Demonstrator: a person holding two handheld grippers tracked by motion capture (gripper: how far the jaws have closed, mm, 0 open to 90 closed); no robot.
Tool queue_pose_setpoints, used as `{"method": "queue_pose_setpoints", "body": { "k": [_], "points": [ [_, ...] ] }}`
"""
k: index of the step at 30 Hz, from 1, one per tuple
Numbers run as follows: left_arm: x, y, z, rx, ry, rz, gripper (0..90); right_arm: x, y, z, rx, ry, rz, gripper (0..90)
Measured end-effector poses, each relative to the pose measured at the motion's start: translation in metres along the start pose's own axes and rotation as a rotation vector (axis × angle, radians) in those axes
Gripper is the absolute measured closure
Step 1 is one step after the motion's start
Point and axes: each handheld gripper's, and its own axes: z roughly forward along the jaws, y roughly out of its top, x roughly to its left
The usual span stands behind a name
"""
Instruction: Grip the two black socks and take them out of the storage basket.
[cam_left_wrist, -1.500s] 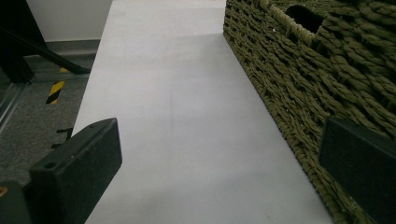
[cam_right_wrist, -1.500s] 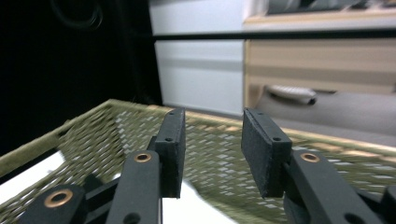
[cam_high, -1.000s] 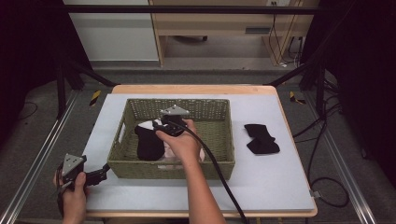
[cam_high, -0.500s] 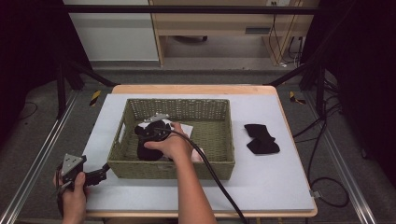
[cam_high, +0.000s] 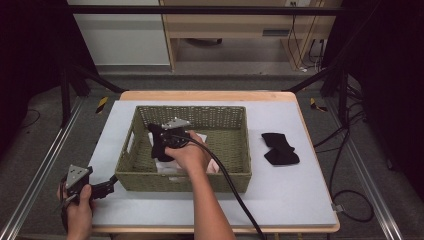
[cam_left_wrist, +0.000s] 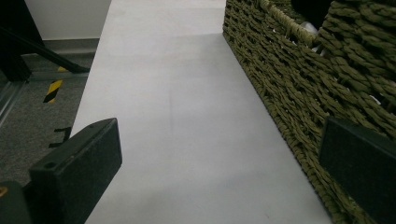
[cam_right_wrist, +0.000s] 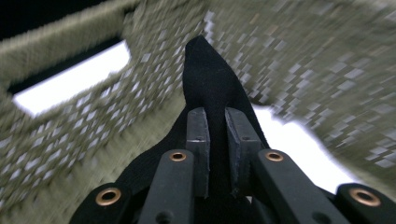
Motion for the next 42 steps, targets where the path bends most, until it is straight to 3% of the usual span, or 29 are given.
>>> {"method": "queue_pose_setpoints", "body": {
  "k": [4, 6, 13, 20, 24, 28, 31, 42],
  "points": [
    [0.0, 0.0, 0.0, 0.001, 0.0, 0.001, 0.0, -0.007, 0.003, -0.01, -0.092, -0.066, 0.022, 81.7],
    [0.0, 0.0, 0.0, 0.001, -0.001, 0.002, 0.0, -0.009, 0.004, -0.015, -0.122, -0.074, 0.031, 81.7],
    [0.0, 0.0, 0.0, 0.003, -0.001, 0.003, 0.0, -0.022, 0.002, -0.033, -0.169, -0.126, 0.025, 81.7],
    [0.0, 0.0, 0.0, 0.006, 0.001, 0.008, 0.0, -0.038, -0.004, -0.052, -0.164, -0.189, 0.003, 81.6],
    [-0.001, 0.0, 0.0, 0.006, 0.001, 0.009, 0.0, -0.044, -0.006, -0.062, -0.189, -0.201, 0.019, 81.6],
    [-0.001, 0.0, 0.0, 0.007, 0.002, 0.01, 0.0, -0.056, -0.007, -0.08, -0.247, -0.238, 0.033, 81.8],
    [-0.001, 0.0, 0.001, 0.007, 0.003, 0.011, 0.0, -0.063, -0.009, -0.091, -0.263, -0.252, 0.013, 81.9],
    [-0.001, 0.0, 0.001, 0.007, 0.005, 0.013, 0.0, -0.084, -0.009, -0.13, -0.466, -0.31, 0.005, 81.9]
  ]
}}
